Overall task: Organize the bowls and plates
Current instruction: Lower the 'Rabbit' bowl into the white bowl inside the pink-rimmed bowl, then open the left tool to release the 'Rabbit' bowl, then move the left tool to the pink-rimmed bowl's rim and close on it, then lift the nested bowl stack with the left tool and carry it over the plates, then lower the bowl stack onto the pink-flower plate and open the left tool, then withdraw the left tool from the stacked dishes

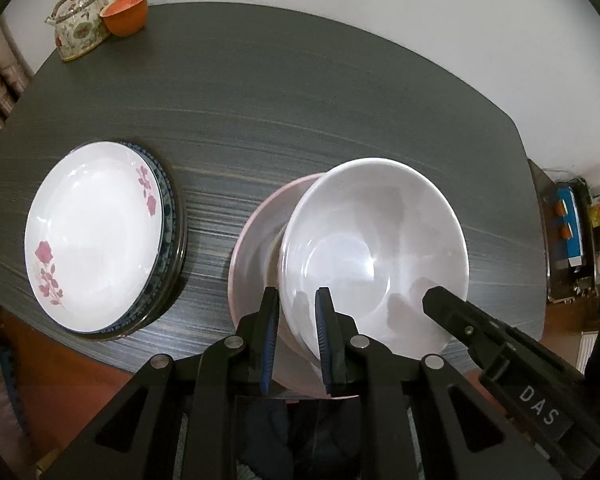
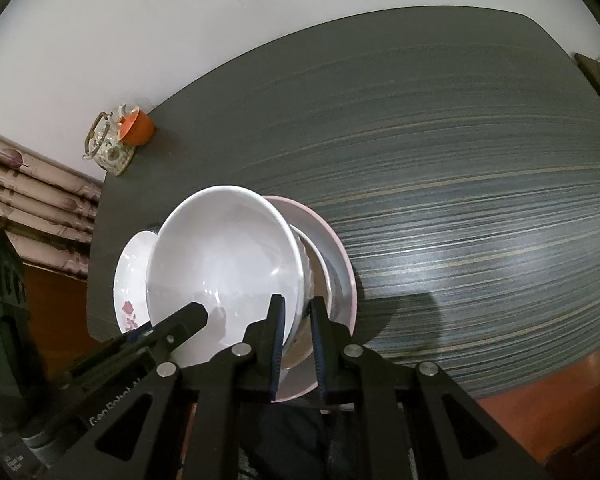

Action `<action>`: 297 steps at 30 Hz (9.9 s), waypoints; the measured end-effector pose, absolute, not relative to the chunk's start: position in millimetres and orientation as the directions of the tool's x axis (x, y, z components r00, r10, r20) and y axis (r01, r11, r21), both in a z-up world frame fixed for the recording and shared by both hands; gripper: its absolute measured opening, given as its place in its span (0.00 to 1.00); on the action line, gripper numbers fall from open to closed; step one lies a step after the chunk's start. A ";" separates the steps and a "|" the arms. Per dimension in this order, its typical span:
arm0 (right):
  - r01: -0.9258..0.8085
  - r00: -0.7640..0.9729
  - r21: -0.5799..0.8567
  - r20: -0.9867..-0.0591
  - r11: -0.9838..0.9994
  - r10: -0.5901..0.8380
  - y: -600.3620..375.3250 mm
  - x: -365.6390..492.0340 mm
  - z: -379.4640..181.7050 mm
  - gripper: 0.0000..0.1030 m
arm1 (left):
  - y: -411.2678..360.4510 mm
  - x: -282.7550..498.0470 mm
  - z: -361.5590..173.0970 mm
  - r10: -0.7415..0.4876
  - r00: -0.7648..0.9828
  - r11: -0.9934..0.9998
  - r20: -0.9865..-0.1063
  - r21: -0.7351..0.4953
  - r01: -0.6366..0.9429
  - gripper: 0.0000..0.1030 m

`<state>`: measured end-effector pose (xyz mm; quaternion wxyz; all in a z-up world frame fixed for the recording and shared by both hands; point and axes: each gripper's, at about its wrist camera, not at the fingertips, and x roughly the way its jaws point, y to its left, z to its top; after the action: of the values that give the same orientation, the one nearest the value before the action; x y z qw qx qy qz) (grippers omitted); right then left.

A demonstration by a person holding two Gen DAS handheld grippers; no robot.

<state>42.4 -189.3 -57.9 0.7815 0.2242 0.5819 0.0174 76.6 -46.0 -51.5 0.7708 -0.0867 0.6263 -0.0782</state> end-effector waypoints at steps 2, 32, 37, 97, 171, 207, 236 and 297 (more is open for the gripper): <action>0.235 0.315 0.368 -0.904 0.900 0.287 -189.2 43.5 -60.6 0.13 | -46.8 76.4 -54.0 -0.225 0.197 0.974 -0.954 -0.227 0.012 0.15; 0.232 0.279 0.346 -0.919 0.909 0.278 -178.9 50.3 -77.9 0.17 | -59.9 75.4 -60.0 -0.172 0.205 0.985 -0.964 -0.166 0.047 0.17; 0.234 0.280 0.352 -0.917 0.906 0.284 -180.5 49.6 -78.5 0.18 | -58.7 75.9 -59.9 -0.174 0.207 0.985 -0.963 -0.169 0.046 0.21; 0.302 0.251 0.314 -0.937 0.900 0.243 -214.0 44.1 -78.6 0.25 | 26.1 90.1 -81.9 -0.300 0.148 0.935 -0.942 -0.321 -0.150 0.45; 0.295 0.293 0.283 -0.936 0.913 0.195 -194.3 64.3 -92.2 0.08 | -17.1 102.9 -83.0 -0.292 0.189 0.951 -0.938 -0.305 -0.045 0.04; 0.017 0.295 0.306 -0.911 0.952 0.288 -27.9 135.5 -39.3 0.08 | 137.2 82.1 -21.9 -0.166 0.344 0.933 -0.924 -0.260 -0.247 0.05; -0.003 0.234 0.267 -0.937 0.964 0.260 17.8 138.1 -78.1 0.08 | 189.1 76.4 -64.8 -0.168 0.316 0.905 -0.934 -0.273 -0.325 0.07; -0.164 0.380 0.154 -0.902 0.974 0.206 16.0 32.7 -56.0 0.78 | 137.1 -11.9 -11.5 0.147 0.582 0.956 -0.800 -0.036 -0.291 0.95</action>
<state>32.7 16.0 -56.0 0.8305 0.0193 0.5454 0.1115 -11.9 137.1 -11.5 0.8857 -0.0816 0.4400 0.1238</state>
